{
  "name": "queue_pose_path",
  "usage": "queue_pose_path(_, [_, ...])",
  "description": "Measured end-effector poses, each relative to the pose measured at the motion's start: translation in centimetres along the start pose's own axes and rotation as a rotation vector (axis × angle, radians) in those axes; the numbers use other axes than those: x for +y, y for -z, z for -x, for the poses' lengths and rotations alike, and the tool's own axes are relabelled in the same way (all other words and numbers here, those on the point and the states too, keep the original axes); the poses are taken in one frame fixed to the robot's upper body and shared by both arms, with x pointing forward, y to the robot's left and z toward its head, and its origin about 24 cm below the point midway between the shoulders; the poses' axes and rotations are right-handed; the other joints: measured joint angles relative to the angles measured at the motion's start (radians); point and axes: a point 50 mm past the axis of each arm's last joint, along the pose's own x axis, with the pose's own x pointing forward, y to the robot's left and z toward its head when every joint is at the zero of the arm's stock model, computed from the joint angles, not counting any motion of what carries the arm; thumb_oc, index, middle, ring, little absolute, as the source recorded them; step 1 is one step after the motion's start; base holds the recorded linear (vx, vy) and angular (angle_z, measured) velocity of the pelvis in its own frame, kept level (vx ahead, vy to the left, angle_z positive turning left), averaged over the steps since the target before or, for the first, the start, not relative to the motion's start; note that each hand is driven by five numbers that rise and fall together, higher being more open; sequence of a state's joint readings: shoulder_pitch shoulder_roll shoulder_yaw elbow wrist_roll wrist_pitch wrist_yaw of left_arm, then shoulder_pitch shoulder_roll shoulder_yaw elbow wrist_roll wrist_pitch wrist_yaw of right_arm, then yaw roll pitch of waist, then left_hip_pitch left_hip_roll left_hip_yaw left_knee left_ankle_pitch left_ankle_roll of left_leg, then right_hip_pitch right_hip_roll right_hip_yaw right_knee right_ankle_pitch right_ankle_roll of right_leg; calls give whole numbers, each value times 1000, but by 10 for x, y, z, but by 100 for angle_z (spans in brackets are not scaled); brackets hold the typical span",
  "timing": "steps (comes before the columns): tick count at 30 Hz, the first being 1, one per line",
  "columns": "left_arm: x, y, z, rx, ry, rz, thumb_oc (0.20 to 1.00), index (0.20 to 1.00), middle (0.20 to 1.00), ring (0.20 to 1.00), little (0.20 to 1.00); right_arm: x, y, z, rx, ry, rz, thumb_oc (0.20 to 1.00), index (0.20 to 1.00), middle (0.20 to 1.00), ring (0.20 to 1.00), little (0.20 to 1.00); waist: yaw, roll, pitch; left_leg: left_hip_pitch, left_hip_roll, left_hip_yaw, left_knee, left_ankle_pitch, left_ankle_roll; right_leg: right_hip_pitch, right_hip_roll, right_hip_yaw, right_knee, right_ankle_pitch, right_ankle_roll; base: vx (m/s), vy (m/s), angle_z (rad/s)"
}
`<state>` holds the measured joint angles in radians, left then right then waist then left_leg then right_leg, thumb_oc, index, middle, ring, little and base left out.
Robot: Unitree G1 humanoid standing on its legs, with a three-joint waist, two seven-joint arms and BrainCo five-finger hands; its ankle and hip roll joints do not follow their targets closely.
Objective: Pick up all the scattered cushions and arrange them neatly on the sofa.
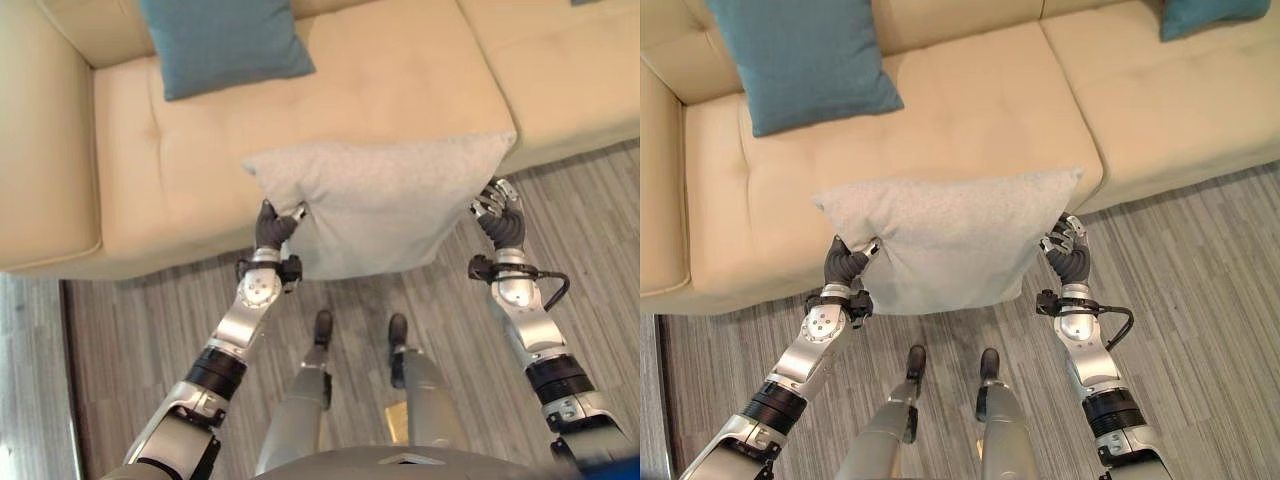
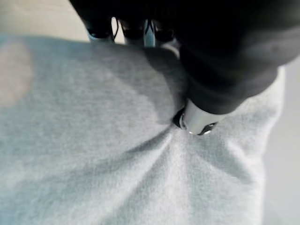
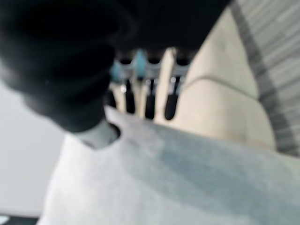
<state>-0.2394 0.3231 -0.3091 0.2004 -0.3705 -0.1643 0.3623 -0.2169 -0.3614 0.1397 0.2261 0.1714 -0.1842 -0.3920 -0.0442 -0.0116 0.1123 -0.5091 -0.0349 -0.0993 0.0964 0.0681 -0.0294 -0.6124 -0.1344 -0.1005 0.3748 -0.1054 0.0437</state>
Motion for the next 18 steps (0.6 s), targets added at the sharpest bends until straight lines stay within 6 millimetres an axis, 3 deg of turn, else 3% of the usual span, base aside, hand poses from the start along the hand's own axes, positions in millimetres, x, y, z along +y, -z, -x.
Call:
queue_pose_path(1, [5, 24, 23, 93, 2, -7, 200, 200, 200, 200, 200, 2, 17, 19, 73, -11, -8, 200, 200, 200, 200, 200, -3, 1, 1, 145, 8, 8, -50, -1, 1, 149, 9, 0, -65, -1, 3, 251, 57, -35])
queue_pose_path(2, [11, 35, 35, 141, -1, -16, 200, 200, 200, 200, 200, 0, 24, 26, 94, -22, 11, 200, 200, 200, 200, 200, -9, 8, -8, 235, 17, 10, -64, -30, 3, 250, 19, 1, -116, -10, 18, 240, 55, -35])
queue_pose_path(4, [21, 46, 49, 191, 1, -36, 200, 200, 200, 200, 200, -6, 27, 33, 103, -22, 36, 200, 200, 200, 200, 200, -19, 6, -40, 319, 27, 37, -100, -43, 5, 330, 30, 16, -178, 0, 24, 201, 61, -41])
queue_pose_path(7, [27, 57, 61, 258, 21, -66, 200, 200, 200, 200, 200, -3, 26, 35, 95, -63, 53, 200, 200, 200, 200, 200, -27, 3, -51, 418, 37, 96, -133, -43, 6, 420, 56, 67, -288, 73, 27, 226, 83, -88])
queue_pose_path(10, [39, 72, 83, 343, -4, -100, 200, 200, 200, 200, 200, -6, 42, 54, 174, -98, 81, 200, 200, 200, 200, 200, -22, 7, -67, 563, 63, 217, -186, -66, -5, 485, 83, 121, -313, 81, 43, 124, -20, -129])
queue_pose_path(11, [44, 73, 85, 345, -12, -111, 200, 200, 200, 200, 200, -4, 46, 58, 197, -112, 75, 200, 200, 200, 200, 200, -15, -3, -75, 566, 77, 263, -186, -68, -4, 458, 64, 57, -296, 82, 44, 38, -115, -127])
queue_pose_path(12, [45, 74, 86, 352, -9, -109, 200, 200, 200, 200, 200, -5, 49, 61, 209, -119, 82, 200, 200, 200, 200, 200, 5, -8, -78, 563, 86, 285, -185, -69, -5, 446, 36, -39, -290, 113, 76, 43, -97, -56])
queue_pose_path(13, [38, 75, 85, 360, 16, -98, 200, 200, 200, 200, 200, -18, 58, 70, 253, -108, 126, 200, 200, 200, 200, 200, -18, 1, -76, 561, 98, 250, -182, -63, -14, 479, 50, -55, -328, 131, 63, 56, -86, -18])
queue_pose_path(14, [27, 77, 86, 364, 35, -62, 200, 200, 200, 200, 200, -24, 63, 74, 279, -111, 163, 555, 555, 555, 555, 555, -10, 13, -81, 560, 107, 247, -181, -61, -17, 493, 66, -54, -365, 151, 44, 56, -78, 27])
queue_pose_path(15, [20, 76, 84, 357, 73, -54, 200, 200, 200, 200, 200, -25, 62, 70, 268, -117, 181, 1000, 1000, 1000, 1000, 1000, -9, 32, -77, 559, 117, 248, -185, -59, -21, 511, 78, -54, -407, 179, 34, 53, -70, -4])
queue_pose_path(18, [6, 76, 83, 358, 111, -22, 200, 200, 200, 200, 200, -46, 91, 82, 402, -135, 354, 1000, 1000, 1000, 1000, 1000, -18, 77, -87, 544, 136, 225, -181, -55, -19, 533, 105, -58, -465, 209, 26, 26, -71, 10])
